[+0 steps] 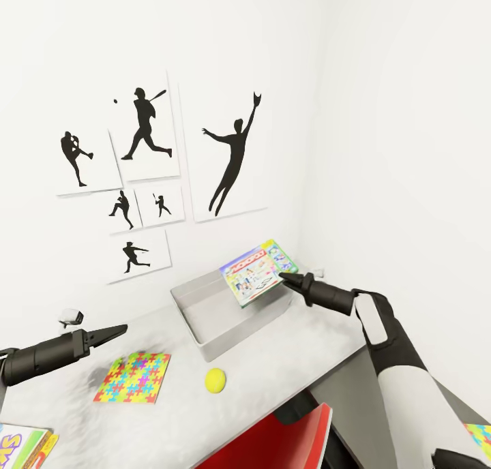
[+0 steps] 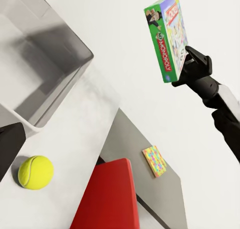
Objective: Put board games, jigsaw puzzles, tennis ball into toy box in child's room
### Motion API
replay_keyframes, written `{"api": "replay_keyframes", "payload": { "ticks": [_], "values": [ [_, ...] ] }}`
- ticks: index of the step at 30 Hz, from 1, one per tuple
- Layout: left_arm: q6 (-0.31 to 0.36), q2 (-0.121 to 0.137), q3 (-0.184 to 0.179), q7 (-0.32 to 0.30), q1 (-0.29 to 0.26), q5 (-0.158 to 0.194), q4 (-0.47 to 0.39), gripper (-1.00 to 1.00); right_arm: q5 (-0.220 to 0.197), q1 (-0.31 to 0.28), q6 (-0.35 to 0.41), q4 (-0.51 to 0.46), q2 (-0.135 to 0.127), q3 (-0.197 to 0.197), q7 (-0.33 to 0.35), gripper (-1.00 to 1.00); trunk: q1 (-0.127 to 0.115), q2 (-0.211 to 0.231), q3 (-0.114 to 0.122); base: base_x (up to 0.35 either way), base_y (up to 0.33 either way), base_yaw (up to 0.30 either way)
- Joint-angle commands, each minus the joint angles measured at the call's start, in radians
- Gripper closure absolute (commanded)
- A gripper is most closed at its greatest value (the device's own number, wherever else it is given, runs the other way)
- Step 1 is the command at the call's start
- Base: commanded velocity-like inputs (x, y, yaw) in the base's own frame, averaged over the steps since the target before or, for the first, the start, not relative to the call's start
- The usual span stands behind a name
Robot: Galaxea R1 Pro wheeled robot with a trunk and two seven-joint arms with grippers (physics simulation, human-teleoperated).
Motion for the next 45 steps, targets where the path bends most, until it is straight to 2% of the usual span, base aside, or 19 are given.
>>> {"api": "replay_keyframes", "payload": {
  "ticks": [1,9,12,13,15,19,22,24,29,34,38,42,45],
  "values": [
    [0.01,0.0,0.001,-0.006,-0.001,-0.005,-0.001,-1.0,0.005,-0.003,0.005,0.005,0.001,-0.002,0.006,1.0,0.001,-0.002,-0.002,0.0,0.0,0.0],
    [0.007,0.0,0.002,-0.006,-0.001,0.0,-0.001,-1.0,0.003,-0.031,0.005,0.012,0.007,-0.002,-0.002,1.0,0.001,-0.002,-0.002,0.0,0.0,0.0],
    [0.006,0.002,0.006,-0.006,-0.001,0.003,-0.001,-1.0,0.003,-0.068,0.001,0.032,0.04,-0.002,-0.024,1.0,0.001,-0.002,-0.002,0.0,0.0,0.0],
    [0.006,0.002,0.006,-0.006,-0.001,0.004,-0.001,-1.0,0.004,-0.092,0.0,0.046,0.056,-0.002,-0.049,1.0,0.001,-0.002,-0.002,0.0,0.0,0.0],
    [0.006,0.002,0.007,-0.006,-0.001,0.004,-0.001,-1.0,0.003,-0.163,-0.003,0.111,0.1,-0.002,-0.145,1.0,0.001,-0.002,-0.002,0.0,0.0,0.0],
    [0.006,0.002,0.008,-0.006,-0.001,0.003,-0.001,-1.0,0.004,-0.266,-0.014,0.261,0.14,-0.004,-0.283,1.0,0.001,-0.002,-0.002,0.0,0.0,0.0],
    [0.007,0.003,0.008,-0.006,-0.001,0.003,-0.001,-1.0,0.005,-0.326,-0.096,0.382,0.149,-0.004,-0.348,1.0,0.001,-0.002,-0.002,0.0,0.0,0.0],
    [0.007,0.003,0.009,-0.006,-0.001,0.003,-0.001,-1.0,0.007,-0.347,-0.156,0.453,0.151,-0.004,-0.396,1.0,0.001,-0.002,-0.002,0.0,0.0,0.0],
    [0.007,0.004,0.008,-0.006,-0.001,0.003,0.0,-1.0,0.015,-0.357,-0.236,0.515,0.152,-0.002,-0.492,1.0,0.001,-0.002,-0.002,0.0,0.0,0.0],
    [0.007,0.006,0.009,-0.006,-0.001,0.003,0.001,-1.0,0.027,-0.356,-0.302,0.524,0.151,0.008,-0.511,1.0,0.001,-0.002,-0.002,0.0,0.0,0.0],
    [0.007,0.008,0.009,-0.006,-0.001,0.003,0.001,-1.0,0.029,-0.354,-0.35,0.529,0.15,0.061,-0.513,1.0,0.001,-0.002,-0.002,0.0,0.0,0.0],
    [0.007,0.007,0.009,-0.006,-0.001,0.003,0.001,-1.0,0.026,-0.354,-0.416,0.537,0.151,0.176,-0.515,1.0,0.001,-0.002,-0.002,0.0,0.0,0.0],
    [0.007,0.008,0.009,-0.006,-0.001,0.003,0.001,-1.0,0.025,-0.354,-0.453,0.575,0.152,0.218,-0.515,1.0,0.001,-0.002,-0.002,0.0,0.0,0.0]
  ]
}}
